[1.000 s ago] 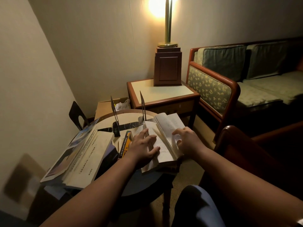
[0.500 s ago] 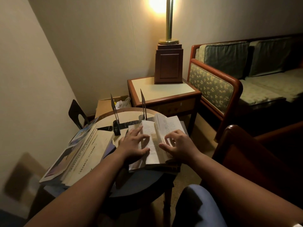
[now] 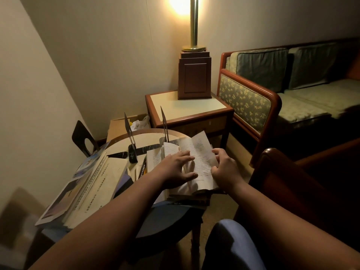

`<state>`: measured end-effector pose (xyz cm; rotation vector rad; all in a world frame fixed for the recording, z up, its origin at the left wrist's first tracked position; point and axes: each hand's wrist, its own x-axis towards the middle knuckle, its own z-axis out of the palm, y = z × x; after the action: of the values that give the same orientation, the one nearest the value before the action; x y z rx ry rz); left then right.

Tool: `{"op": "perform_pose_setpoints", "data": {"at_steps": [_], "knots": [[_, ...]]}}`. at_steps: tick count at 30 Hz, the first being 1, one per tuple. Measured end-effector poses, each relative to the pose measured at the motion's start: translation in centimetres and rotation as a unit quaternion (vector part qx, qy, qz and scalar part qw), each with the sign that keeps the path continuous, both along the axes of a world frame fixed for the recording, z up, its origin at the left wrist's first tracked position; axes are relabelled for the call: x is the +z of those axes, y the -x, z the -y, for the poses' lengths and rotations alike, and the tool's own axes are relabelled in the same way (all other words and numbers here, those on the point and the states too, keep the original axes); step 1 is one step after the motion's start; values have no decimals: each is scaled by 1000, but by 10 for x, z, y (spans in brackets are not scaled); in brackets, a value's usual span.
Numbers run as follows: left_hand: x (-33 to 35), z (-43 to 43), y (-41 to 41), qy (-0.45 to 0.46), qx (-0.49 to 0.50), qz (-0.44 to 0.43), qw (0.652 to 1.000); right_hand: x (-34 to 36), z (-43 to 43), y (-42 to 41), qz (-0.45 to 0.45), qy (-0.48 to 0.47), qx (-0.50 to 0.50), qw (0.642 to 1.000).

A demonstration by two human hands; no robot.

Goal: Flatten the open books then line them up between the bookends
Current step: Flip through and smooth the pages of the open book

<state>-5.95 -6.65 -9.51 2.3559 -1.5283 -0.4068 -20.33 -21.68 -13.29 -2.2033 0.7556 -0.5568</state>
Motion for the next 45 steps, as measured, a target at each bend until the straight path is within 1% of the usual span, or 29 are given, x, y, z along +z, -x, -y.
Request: {"op": "perform_pose_setpoints", "data": {"at_steps": [4, 9, 11, 14, 16, 18, 20, 22, 27, 32, 37, 40, 45], "knots": [[-5, 6, -4, -31, -19, 35, 999, -17, 3, 2, -36, 22, -7, 999], [-19, 11, -13, -90, -26, 71, 993, -27, 5, 7, -37, 42, -3, 998], [-24, 11, -16, -96, -31, 70, 992, -28, 4, 9, -26, 88, 9, 996], [-27, 9, -21, -106, -45, 62, 991, -26, 0, 9, 1, 186, 72, 980], [-28, 9, -24, -113, -51, 56, 991, -26, -3, 6, 11, 213, 115, 970], [-27, 9, -26, -116, -52, 52, 990, -27, -4, 2, -3, 191, 143, 971], [-28, 10, -26, -119, -52, 58, 990, -29, -3, -1, -47, 118, 157, 979], [-31, 9, -25, -110, -52, 67, 990, -30, 0, -3, -93, 92, 172, 976], [-39, 9, -22, -87, -30, 65, 994, -35, 4, -18, -158, 97, 203, 962], [-38, 11, -22, -97, -31, 69, 992, -27, 20, -56, -185, 116, 203, 954], [-34, 15, -24, -123, -32, 47, 991, -21, 34, -84, -191, 114, 189, 956], [-34, 17, -26, -136, -37, 48, 989, -29, 33, -75, -191, 110, 189, 957], [-32, 16, -33, -160, -56, 46, 984, -38, 10, -33, -184, 119, 192, 957]]}}
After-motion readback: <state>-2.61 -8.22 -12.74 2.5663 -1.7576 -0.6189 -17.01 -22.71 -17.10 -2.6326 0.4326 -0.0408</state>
